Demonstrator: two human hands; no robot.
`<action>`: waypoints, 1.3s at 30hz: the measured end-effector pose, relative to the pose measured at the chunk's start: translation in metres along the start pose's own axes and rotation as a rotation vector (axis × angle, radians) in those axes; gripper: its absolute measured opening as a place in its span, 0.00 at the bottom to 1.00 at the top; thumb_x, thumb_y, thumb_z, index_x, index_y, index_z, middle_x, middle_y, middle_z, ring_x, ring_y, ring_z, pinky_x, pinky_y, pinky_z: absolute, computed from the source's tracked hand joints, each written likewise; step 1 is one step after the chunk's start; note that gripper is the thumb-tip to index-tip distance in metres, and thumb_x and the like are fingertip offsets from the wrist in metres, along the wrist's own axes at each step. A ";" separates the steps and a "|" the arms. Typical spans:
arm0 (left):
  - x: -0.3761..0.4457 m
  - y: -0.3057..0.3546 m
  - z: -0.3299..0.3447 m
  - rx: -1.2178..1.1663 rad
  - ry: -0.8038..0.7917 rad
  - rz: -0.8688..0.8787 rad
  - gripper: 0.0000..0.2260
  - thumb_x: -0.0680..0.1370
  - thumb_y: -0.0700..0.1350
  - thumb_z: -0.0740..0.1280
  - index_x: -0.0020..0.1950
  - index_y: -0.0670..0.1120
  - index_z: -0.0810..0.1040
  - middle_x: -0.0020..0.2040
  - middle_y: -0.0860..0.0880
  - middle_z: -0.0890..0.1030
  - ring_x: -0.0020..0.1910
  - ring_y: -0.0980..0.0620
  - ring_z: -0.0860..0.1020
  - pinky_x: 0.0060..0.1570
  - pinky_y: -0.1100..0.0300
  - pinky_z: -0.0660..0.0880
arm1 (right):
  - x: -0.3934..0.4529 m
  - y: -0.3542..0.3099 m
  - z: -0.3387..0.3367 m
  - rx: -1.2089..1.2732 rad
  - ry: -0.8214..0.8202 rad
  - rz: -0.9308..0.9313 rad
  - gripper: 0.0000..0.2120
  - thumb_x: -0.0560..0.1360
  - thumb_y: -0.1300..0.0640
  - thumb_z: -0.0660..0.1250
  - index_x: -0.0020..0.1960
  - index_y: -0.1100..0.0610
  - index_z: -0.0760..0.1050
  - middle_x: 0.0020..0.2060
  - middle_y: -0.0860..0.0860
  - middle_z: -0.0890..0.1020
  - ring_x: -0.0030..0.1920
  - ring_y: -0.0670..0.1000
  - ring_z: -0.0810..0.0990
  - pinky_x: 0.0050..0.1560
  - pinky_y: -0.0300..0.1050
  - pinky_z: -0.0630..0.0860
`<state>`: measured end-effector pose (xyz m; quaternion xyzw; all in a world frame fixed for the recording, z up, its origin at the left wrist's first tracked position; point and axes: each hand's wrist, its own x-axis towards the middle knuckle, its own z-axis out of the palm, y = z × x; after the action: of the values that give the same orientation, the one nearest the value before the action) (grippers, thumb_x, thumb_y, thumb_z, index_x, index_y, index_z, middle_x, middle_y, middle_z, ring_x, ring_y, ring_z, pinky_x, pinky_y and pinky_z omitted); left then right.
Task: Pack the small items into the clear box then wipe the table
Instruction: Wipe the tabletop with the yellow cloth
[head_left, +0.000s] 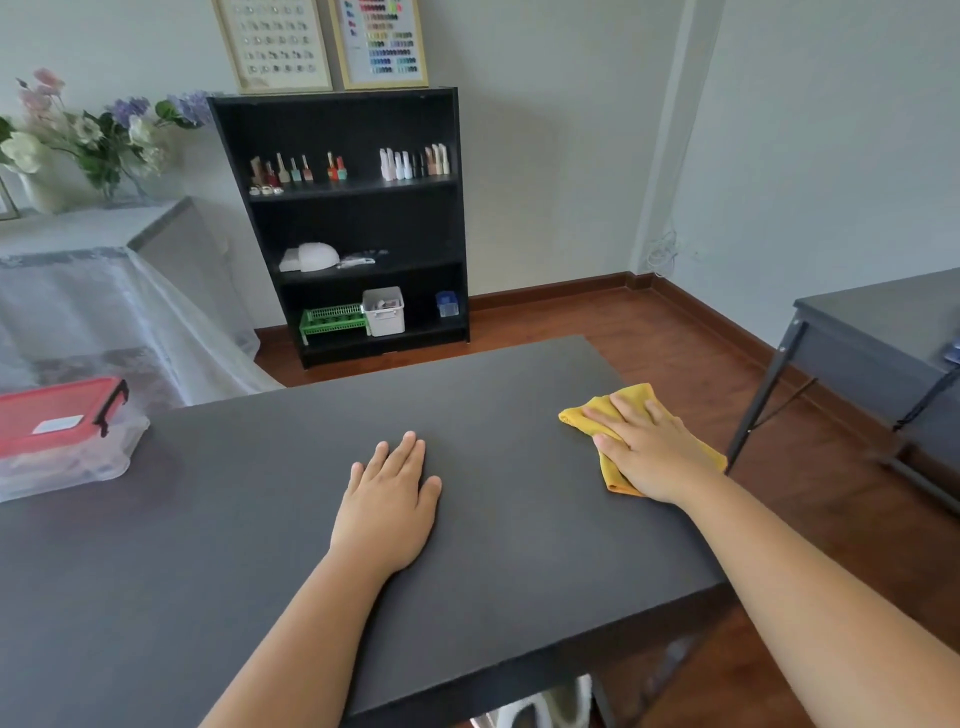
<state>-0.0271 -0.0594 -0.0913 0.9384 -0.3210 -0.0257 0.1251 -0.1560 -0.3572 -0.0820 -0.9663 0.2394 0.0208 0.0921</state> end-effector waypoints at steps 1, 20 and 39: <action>-0.003 0.001 -0.002 -0.005 -0.004 0.003 0.26 0.81 0.56 0.46 0.78 0.50 0.50 0.79 0.54 0.49 0.77 0.49 0.46 0.73 0.50 0.45 | -0.012 0.003 0.001 0.002 0.003 0.007 0.22 0.80 0.40 0.42 0.73 0.32 0.46 0.77 0.41 0.48 0.76 0.57 0.46 0.72 0.57 0.47; -0.106 -0.050 -0.015 -0.016 0.001 0.018 0.29 0.79 0.62 0.48 0.78 0.52 0.51 0.78 0.58 0.48 0.77 0.52 0.46 0.73 0.53 0.44 | -0.098 -0.127 0.039 0.025 -0.023 -0.114 0.24 0.78 0.36 0.40 0.73 0.31 0.44 0.77 0.43 0.41 0.76 0.60 0.39 0.73 0.60 0.37; -0.158 -0.132 -0.040 0.005 0.033 -0.166 0.29 0.79 0.62 0.48 0.78 0.53 0.50 0.78 0.60 0.47 0.77 0.53 0.45 0.74 0.51 0.44 | -0.041 -0.135 0.029 -0.015 -0.012 0.058 0.24 0.78 0.40 0.40 0.74 0.34 0.47 0.78 0.46 0.47 0.75 0.64 0.44 0.72 0.63 0.42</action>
<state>-0.0686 0.1467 -0.0907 0.9624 -0.2402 -0.0196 0.1256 -0.1294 -0.2158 -0.0846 -0.9595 0.2666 0.0312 0.0856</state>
